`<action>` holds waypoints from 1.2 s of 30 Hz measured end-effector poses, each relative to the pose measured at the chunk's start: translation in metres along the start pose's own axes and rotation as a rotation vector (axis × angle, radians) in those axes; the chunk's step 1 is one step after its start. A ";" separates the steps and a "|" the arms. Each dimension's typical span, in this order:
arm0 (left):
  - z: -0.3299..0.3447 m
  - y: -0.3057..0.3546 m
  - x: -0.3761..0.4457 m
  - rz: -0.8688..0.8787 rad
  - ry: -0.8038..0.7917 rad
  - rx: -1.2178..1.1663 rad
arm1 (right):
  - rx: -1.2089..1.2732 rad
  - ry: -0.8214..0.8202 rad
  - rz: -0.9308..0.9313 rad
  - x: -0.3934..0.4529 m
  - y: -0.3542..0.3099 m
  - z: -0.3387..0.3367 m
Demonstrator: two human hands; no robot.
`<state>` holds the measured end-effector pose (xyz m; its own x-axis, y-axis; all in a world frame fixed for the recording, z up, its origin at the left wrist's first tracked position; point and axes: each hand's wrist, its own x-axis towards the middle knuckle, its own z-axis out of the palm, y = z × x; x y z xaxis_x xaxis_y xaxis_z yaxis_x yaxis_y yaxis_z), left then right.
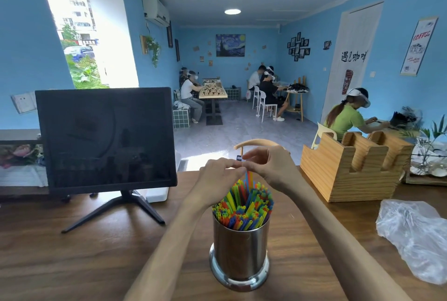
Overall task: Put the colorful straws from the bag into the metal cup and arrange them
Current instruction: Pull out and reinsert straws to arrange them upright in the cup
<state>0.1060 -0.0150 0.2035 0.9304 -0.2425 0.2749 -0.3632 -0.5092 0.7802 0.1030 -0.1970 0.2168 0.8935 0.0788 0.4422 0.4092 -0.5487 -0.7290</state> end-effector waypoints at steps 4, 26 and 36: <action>0.002 0.006 0.000 0.014 -0.037 -0.078 | 0.082 0.048 -0.136 -0.005 -0.024 -0.003; -0.021 0.025 -0.015 0.259 0.514 -0.667 | 0.417 -0.100 0.044 -0.032 0.017 -0.005; -0.019 0.012 -0.020 0.067 0.524 -0.714 | 1.073 0.278 0.208 -0.021 0.001 -0.023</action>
<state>0.0840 -0.0003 0.2181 0.8748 0.2452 0.4179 -0.4634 0.1710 0.8695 0.0807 -0.2185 0.2187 0.9456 -0.1923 0.2626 0.3240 0.4801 -0.8152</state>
